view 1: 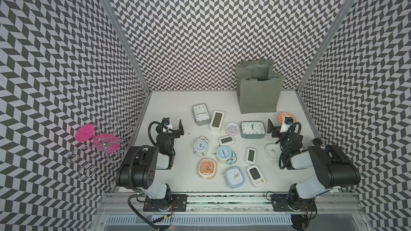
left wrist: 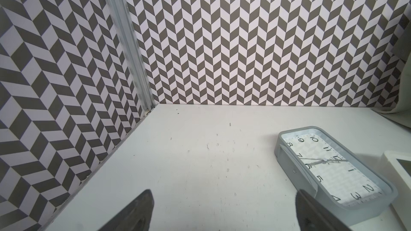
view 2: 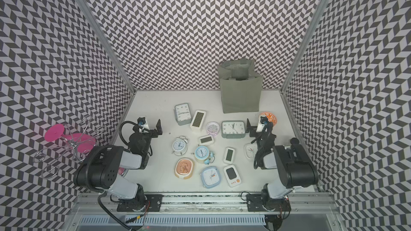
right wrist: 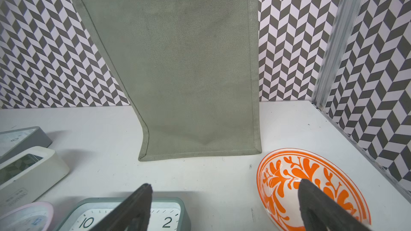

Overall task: Put the alarm clock into the canvas bag
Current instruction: Pick up the alarm from the center of the board.

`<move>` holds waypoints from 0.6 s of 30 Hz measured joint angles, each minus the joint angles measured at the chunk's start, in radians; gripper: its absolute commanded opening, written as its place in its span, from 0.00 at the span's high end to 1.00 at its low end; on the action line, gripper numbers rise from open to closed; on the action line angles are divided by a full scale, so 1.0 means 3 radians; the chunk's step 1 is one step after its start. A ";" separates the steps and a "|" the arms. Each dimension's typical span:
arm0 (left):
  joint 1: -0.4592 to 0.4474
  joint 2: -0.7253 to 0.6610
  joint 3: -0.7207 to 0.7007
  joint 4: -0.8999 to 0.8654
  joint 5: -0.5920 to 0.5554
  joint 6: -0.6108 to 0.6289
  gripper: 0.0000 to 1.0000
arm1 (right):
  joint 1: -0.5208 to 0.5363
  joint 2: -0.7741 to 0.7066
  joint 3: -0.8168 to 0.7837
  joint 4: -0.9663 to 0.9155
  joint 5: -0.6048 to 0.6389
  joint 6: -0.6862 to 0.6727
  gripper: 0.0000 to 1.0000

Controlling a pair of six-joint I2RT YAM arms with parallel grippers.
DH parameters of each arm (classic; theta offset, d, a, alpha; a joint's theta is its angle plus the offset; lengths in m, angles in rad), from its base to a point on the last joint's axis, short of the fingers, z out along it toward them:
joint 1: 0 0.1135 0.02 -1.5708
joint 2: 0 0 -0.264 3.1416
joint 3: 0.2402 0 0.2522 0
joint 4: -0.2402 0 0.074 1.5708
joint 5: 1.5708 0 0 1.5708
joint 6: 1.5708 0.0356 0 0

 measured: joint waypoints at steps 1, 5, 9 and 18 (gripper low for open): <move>0.0000 0.0000 0.0000 -0.0001 0.0001 0.0000 0.01 | -0.0001 0.0000 0.0000 0.0000 -0.0006 -0.0003 0.01; 0.0000 0.0000 -0.0001 0.0000 0.0001 0.0000 0.01 | -0.0001 0.0000 0.0000 0.0003 -0.0057 -0.0022 0.01; 0.0001 0.0000 -0.0001 -0.0001 0.0003 0.0000 0.01 | -0.0001 0.0000 0.0000 0.0003 -0.0065 -0.0020 0.01; 0.0001 0.0000 -0.0001 -0.0001 0.0010 -0.0001 0.01 | -0.0001 0.0000 0.0000 0.0001 -0.0032 -0.0008 0.01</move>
